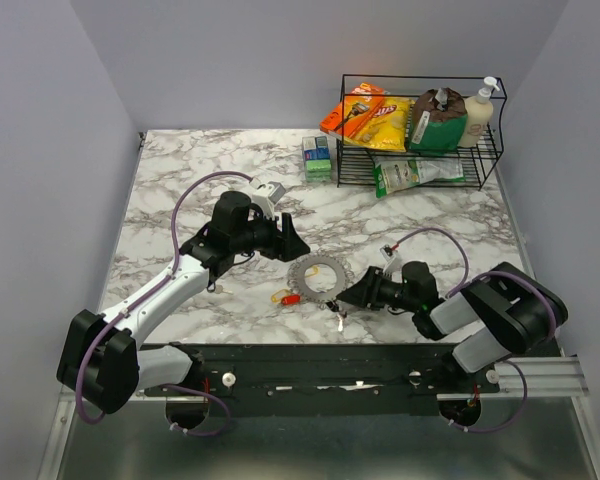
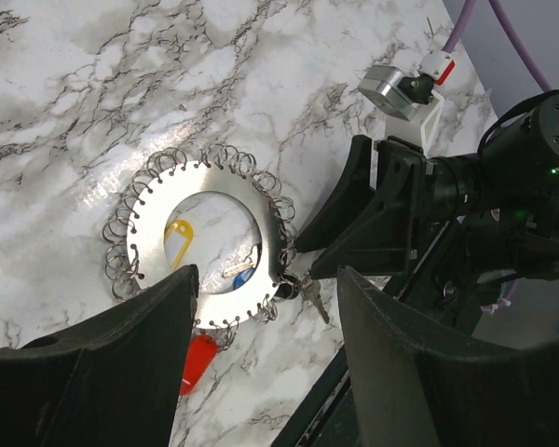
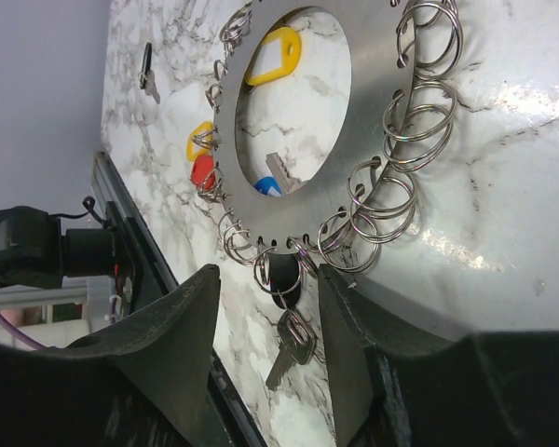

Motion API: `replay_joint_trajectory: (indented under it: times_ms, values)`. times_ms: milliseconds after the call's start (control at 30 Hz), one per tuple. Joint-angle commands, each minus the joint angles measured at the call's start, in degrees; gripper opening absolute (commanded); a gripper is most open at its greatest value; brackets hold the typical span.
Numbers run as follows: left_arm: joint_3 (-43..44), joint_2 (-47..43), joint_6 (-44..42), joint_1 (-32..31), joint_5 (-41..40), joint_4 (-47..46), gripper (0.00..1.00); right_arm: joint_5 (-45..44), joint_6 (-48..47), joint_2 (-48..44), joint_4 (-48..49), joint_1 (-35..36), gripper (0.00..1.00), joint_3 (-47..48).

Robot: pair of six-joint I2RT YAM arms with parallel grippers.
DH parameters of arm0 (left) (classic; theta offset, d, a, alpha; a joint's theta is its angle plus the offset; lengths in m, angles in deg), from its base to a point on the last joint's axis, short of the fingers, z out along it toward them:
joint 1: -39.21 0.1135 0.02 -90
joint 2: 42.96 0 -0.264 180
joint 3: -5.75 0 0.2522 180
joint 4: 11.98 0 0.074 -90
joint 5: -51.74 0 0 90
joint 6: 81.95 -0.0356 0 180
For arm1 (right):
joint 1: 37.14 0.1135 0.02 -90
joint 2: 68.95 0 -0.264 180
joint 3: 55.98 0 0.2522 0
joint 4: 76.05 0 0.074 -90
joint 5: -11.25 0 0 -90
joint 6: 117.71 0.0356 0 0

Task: Put the keys on the keyring

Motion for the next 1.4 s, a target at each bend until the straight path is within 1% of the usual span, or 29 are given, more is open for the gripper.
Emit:
replay_joint_trajectory:
  times_ms: [0, 67, 167, 267, 300, 400, 467, 500, 533, 667, 767, 800, 867, 900, 1000, 1133, 1233, 1300, 1333, 1367]
  values:
    - [-1.3, -1.0, -0.3, 0.3, 0.9, -0.8, 0.7, 1.6, 1.4, 2.4, 9.2, -0.3, 0.54, -1.2]
    - [-1.3, -1.3, -0.4, 0.3, 0.8, -0.8, 0.7, 1.7, 1.8, 2.8, 10.2, -0.3, 0.52, -1.4]
    - [-1.6, -1.6, -0.4, 0.3, 0.6, -0.8, 0.7, 1.8, 1.9, 3.1, 11.3, -0.4, 0.48, -1.7]
    - [-1.7, -1.7, -0.4, 0.3, 0.7, -0.7, 0.7, 2.4, 1.8, 3.7, 12.0, -0.4, 0.42, -1.4]
    - [-1.7, -1.7, -0.4, 0.3, 0.7, -0.7, 0.7, 2.6, 1.9, 4.0, 12.2, -0.4, 0.38, -1.4]
    - [-1.7, -1.7, -0.4, 0.3, 0.7, -0.8, 0.7, 2.1, 2.1, 4.4, 11.9, -0.4, 0.34, -1.4]
    - [-1.7, -1.7, -0.4, 0.3, 0.7, -0.8, 0.7, 1.2, 1.2, 2.8, 10.1, -0.3, 0.34, -1.2]
    - [-1.7, -1.6, -0.3, 0.3, 0.7, -0.8, 0.7, 0.3, 0.6, 2.0, 6.6, -0.3, 0.34, -1.0]
    - [-1.8, -1.6, -0.4, 0.3, 0.7, -0.8, 0.7, -0.2, 0.0, 1.2, 5.1, -0.4, 0.34, -0.8]
    - [-1.6, -1.4, -0.6, 0.3, 0.7, -0.6, 0.7, -2.6, -2.8, -6.2, -2.6, -0.4, 0.35, -0.5]
    - [-1.7, -1.4, -0.5, 0.3, 0.7, -0.6, 0.7, -5.1, -4.3, -10.2, -9.9, -0.4, 0.38, -0.5]
    - [-1.7, -1.4, -0.6, 0.3, 0.8, -0.7, 0.7, -6.1, -4.7, -11.9, -13.5, -0.4, 0.41, -0.3]
    - [-1.7, -1.1, -0.6, 0.3, 0.9, -0.8, 0.7, -6.6, -4.7, -12.4, -14.8, -0.4, 0.44, -0.5]
    - [-1.6, -1.0, -0.7, 0.3, 1.0, -0.9, 0.7, -6.6, -4.5, -11.6, -15.2, -0.4, 0.47, -0.5]
    - [-1.4, -0.4, -0.6, 0.3, 1.3, -1.4, 0.7, -5.8, -3.7, -9.0, -14.4, -0.3, 0.5, 0.0]
    - [-1.2, 0.1, -0.2, 0.3, 1.6, -2.0, 0.7, -4.1, -3.2, -2.8, -12.4, -0.4, 0.5, 1.5]
    - [-1.3, 1.2, 0.5, -0.2, 2.0, -3.0, 0.68, -3.3, -2.7, -0.3, -10.5, -0.4, 0.5, 2.4]
    - [-1.6, 2.2, 1.5, -1.2, 2.0, -3.9, 0.64, -2.8, -2.5, 1.8, -9.1, -0.4, 0.5, 3.0]
    - [-1.9, 3.6, 1.8, -1.8, 2.0, -4.1, 0.6, -2.7, -2.4, 2.4, -9.0, -0.4, 0.5, 3.3]
    - [-2.1, 4.3, 2.1, -3.6, 1.7, -4.0, 0.52, -2.6, -2.4, 3.2, -9.0, -0.4, 0.5, 3.5]
